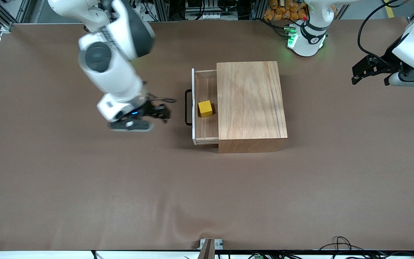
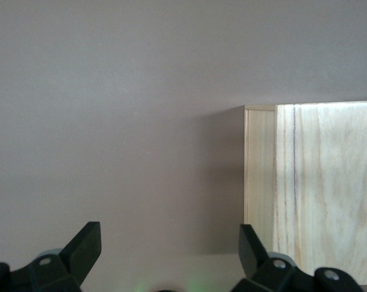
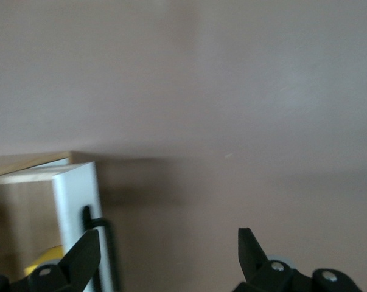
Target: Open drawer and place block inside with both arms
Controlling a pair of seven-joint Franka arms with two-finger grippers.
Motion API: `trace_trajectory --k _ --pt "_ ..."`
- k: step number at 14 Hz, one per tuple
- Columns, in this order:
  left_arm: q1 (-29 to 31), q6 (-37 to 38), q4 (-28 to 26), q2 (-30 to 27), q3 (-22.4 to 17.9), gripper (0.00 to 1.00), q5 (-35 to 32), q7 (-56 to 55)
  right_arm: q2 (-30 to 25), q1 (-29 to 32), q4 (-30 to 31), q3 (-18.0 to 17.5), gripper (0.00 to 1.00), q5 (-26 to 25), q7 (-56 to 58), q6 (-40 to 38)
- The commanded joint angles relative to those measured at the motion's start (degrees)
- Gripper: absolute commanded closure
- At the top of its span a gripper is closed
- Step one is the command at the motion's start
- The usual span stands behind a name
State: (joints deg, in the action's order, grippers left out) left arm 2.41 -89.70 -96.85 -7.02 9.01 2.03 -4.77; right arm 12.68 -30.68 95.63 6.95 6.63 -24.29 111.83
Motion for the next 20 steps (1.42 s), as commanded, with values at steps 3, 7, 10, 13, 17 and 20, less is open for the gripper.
trace_trajectory --k 3,7,10,13,17,20 --pt "0.40 -0.04 -1.06 -1.50 0.39 0.00 -0.80 0.38 -6.69 16.14 1.05 -1.15 0.00 -0.21 18.62 -7.32" --pt "0.67 0.22 -0.35 -1.24 0.13 0.00 -0.80 0.46 -12.84 27.58 1.05 -1.59 0.00 -0.21 28.94 -15.84" --pt "0.84 0.49 1.49 -0.10 -0.40 0.00 -0.71 2.13 -16.27 32.60 1.05 -1.86 0.00 -0.74 32.10 -19.89" --pt "0.84 0.75 2.20 0.08 -1.62 0.00 -0.63 2.13 -17.69 34.54 0.62 -1.59 0.00 -1.00 33.69 -22.35" --pt "0.75 1.62 5.01 1.22 -2.77 0.00 -0.89 1.96 -18.39 34.98 -1.67 -1.59 0.00 -2.49 32.73 -24.65" --pt "1.46 1.63 5.97 1.48 -2.77 0.00 -0.80 3.62 -18.57 35.51 -1.76 -1.59 0.00 -2.58 31.42 -24.91"
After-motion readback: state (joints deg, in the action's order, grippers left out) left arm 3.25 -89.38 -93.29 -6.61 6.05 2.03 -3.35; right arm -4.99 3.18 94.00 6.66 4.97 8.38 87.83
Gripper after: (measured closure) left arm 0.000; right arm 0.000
